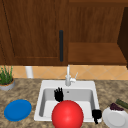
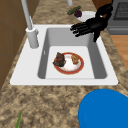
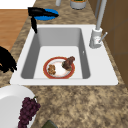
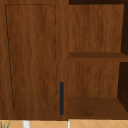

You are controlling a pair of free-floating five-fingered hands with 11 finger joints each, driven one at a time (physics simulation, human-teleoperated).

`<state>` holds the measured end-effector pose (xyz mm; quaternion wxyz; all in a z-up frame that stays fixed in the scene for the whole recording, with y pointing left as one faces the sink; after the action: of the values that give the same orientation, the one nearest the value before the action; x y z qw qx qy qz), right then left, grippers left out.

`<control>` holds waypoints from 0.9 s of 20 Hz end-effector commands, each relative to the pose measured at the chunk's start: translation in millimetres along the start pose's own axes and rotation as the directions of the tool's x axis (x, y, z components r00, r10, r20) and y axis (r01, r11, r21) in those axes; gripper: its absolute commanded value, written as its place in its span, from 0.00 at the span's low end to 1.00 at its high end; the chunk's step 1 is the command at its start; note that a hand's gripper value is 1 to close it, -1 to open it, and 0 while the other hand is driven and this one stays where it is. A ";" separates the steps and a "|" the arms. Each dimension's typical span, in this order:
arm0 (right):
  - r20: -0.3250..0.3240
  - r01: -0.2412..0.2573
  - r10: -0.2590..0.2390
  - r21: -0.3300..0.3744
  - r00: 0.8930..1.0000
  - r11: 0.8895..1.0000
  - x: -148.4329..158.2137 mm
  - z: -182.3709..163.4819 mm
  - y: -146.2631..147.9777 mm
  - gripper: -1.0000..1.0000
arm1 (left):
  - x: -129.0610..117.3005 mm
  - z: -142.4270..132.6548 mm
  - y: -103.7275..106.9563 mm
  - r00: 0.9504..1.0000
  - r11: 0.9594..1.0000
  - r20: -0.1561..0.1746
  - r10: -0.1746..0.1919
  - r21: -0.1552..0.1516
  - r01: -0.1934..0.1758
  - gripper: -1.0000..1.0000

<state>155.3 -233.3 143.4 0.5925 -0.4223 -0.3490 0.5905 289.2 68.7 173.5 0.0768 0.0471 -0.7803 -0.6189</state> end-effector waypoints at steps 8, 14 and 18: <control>0.000 0.000 0.000 0.000 1.000 1.000 0.0 0.0 0.0 0.50 | -2.5 2.4 30.1 0.998 0.990 -0.060 0.011 0.139 -0.003 0.00; 0.000 0.000 0.000 0.000 1.000 1.000 0.0 0.0 0.0 0.50 | -2.0 -0.7 29.7 0.998 0.988 -0.056 0.016 0.152 -0.007 0.00; 0.000 0.000 0.000 0.000 1.000 1.000 0.0 0.0 0.0 0.50 | -1.7 -2.2 29.5 0.998 0.987 -0.056 0.018 0.161 -0.008 0.00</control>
<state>155.3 -233.3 143.4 0.5925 -0.4223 -0.3490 0.5905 291.9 75.2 202.6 0.0783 0.0470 -0.7916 -0.6042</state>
